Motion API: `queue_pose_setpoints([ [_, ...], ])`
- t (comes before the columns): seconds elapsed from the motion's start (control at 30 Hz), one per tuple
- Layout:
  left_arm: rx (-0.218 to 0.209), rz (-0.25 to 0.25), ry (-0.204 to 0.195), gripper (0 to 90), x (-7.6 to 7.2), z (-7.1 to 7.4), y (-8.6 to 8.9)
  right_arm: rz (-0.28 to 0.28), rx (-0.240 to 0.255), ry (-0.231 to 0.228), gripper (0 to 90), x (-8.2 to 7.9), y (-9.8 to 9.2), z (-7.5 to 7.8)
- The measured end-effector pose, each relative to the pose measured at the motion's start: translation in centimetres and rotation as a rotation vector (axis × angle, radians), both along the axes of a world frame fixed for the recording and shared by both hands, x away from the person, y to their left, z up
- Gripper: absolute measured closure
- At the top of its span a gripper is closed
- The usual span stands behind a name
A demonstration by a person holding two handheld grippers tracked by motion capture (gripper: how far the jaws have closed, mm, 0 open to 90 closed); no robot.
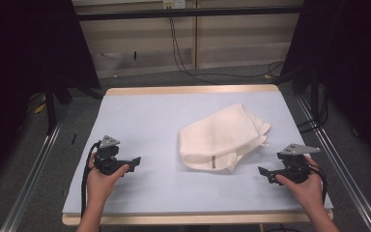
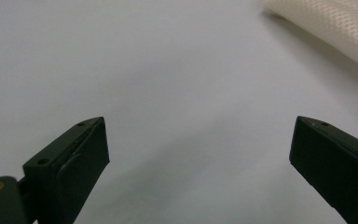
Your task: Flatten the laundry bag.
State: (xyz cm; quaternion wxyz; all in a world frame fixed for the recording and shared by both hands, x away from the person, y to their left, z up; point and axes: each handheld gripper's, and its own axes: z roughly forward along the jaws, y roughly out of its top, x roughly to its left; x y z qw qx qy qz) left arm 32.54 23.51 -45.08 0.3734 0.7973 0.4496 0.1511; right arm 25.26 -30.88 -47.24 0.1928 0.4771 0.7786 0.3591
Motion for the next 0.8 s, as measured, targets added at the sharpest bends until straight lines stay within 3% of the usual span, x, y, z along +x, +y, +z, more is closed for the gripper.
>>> queue_pose_setpoints([
  [0.3,0.001,-0.087,0.029,3.8,0.1,-0.1,-2.8,0.003,-0.007,0.008,6.0,-0.1,0.5,-0.1],
  [0.67,-0.005,-0.220,0.058,3.2,0.0,-0.6,-6.0,0.054,-0.028,0.009,5.5,0.1,1.7,-0.3],
  [0.8,-0.006,-0.244,0.063,3.0,0.1,-0.9,-7.0,0.070,-0.029,0.012,5.2,0.0,1.9,-0.3],
])
